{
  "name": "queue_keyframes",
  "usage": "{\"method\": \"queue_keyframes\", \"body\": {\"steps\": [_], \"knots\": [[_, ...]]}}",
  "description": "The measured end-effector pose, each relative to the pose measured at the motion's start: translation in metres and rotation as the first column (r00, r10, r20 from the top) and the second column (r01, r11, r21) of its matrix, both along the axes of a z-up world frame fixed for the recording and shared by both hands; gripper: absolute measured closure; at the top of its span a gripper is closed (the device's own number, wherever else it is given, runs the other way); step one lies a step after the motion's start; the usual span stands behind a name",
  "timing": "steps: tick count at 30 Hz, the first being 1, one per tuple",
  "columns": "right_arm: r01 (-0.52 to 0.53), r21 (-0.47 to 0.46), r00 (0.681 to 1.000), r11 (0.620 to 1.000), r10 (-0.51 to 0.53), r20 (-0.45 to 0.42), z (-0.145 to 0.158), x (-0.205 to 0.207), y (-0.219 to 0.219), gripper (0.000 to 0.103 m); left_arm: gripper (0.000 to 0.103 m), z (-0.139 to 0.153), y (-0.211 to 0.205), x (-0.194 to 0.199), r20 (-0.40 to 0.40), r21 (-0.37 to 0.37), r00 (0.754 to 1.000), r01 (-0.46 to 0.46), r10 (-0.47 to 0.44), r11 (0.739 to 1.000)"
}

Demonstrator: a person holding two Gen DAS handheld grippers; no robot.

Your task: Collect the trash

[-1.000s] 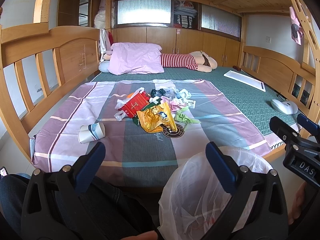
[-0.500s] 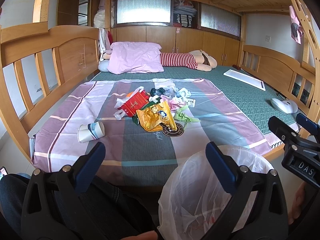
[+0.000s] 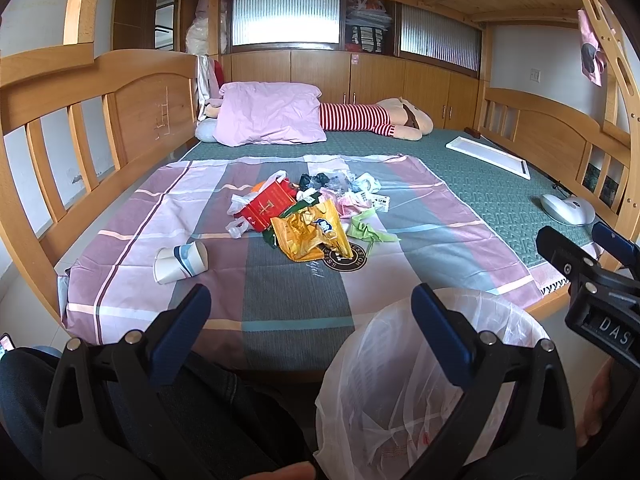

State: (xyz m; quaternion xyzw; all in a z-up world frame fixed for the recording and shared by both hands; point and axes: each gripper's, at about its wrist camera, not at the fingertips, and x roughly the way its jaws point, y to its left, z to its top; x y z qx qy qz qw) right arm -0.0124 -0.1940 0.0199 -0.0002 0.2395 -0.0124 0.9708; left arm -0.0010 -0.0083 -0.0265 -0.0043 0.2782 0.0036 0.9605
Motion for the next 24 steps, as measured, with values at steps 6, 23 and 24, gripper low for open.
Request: {"method": "queue_keyframes", "body": {"steps": [6,23,24], "knots": [[-0.001,0.001,1.0,1.0,0.001,0.0,0.0,0.0,0.0,0.003,0.003,0.0,-0.001,0.0,-0.003,0.001,1.0,0.002,-0.002,1.0],[0.045,0.085,0.989,0.995,-0.056,0.135,0.015,-0.015,-0.009,0.003,0.003,0.003,0.003,0.0,0.006,-0.009,1.0,-0.009,0.009,1.0],[0.061,0.094,0.985,0.994,-0.075,0.157,0.017,-0.018,-0.013,0.003,0.003,0.005,0.004,-0.002,0.021,-0.015,1.0,-0.008,0.008,1.0]]}}
